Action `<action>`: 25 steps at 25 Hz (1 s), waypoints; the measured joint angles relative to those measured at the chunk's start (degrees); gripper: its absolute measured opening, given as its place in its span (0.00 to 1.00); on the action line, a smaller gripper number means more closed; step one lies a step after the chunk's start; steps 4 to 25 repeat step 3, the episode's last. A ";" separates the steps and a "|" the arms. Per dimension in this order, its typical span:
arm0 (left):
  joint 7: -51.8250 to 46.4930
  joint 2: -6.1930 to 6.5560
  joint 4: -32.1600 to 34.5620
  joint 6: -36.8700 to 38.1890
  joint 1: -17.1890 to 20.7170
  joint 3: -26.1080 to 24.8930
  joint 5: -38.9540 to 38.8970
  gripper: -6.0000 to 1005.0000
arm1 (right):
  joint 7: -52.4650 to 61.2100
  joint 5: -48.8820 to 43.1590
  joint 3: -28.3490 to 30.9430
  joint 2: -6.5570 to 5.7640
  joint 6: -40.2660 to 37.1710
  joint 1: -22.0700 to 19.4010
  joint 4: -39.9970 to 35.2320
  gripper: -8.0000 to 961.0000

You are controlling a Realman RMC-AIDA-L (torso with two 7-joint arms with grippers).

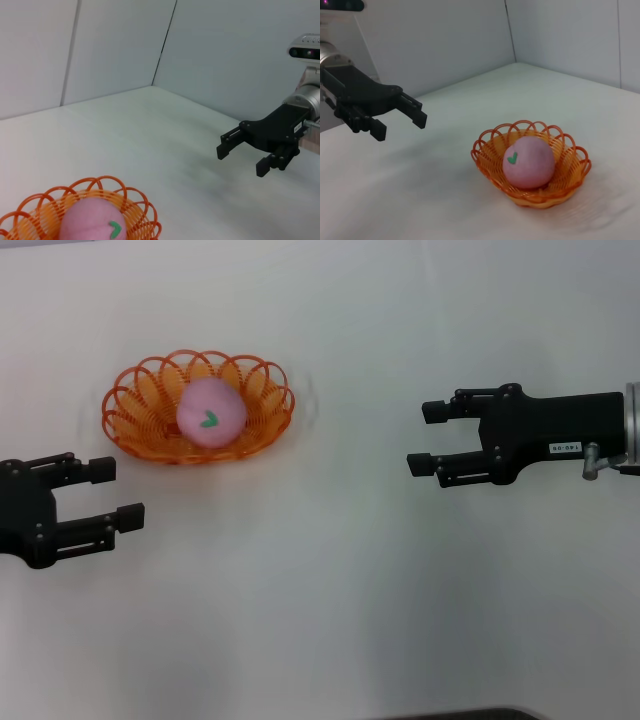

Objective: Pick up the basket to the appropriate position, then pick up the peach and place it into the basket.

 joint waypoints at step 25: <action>0.00 0.04 0.02 0.00 0.04 0.04 0.04 0.73 | -0.01 0.09 0.02 0.04 0.00 0.01 0.00 0.84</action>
